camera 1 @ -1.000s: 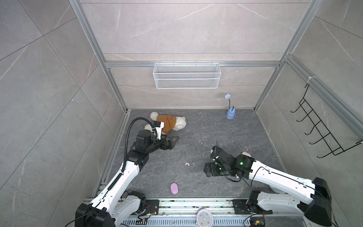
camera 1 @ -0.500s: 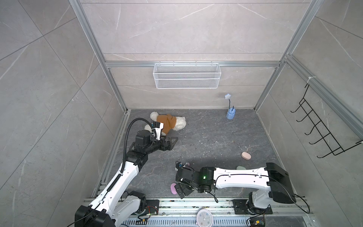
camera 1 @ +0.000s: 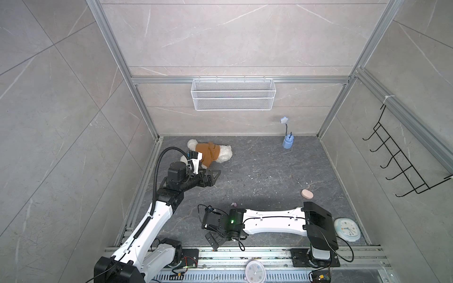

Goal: Insert the wireless bluetooth earbuds into the charging case
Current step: 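Move the right gripper down over the pink oval case near the robot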

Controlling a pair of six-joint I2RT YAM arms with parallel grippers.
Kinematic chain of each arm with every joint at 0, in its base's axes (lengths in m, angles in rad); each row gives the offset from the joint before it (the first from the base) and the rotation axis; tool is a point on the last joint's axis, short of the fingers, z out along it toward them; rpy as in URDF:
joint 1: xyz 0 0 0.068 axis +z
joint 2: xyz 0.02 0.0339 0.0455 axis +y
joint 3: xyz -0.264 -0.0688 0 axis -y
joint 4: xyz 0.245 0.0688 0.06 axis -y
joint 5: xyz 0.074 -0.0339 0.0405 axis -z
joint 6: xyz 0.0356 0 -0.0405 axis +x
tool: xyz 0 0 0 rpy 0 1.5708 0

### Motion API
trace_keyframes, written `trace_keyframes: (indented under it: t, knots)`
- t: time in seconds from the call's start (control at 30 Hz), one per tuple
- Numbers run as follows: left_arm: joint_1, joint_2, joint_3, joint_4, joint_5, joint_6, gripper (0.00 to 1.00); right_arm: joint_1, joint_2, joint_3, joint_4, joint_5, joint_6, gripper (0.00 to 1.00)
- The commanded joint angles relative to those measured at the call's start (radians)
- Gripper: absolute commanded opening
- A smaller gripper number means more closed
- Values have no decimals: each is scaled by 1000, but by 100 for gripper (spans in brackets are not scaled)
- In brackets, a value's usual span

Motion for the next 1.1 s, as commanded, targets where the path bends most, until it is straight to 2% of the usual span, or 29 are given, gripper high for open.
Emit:
trace_keyframes:
  t: [0.0, 0.63, 1.07]
  knots:
    - [14, 2, 28, 5, 40, -13, 100, 14, 44, 21, -75, 30, -29, 97]
    - [31, 14, 23, 25, 84, -24, 100, 13, 179, 116, -154, 129, -52, 100]
    - [30, 26, 26, 32, 96, -27, 100, -58, 75, 3, -199, 204, -44, 100]
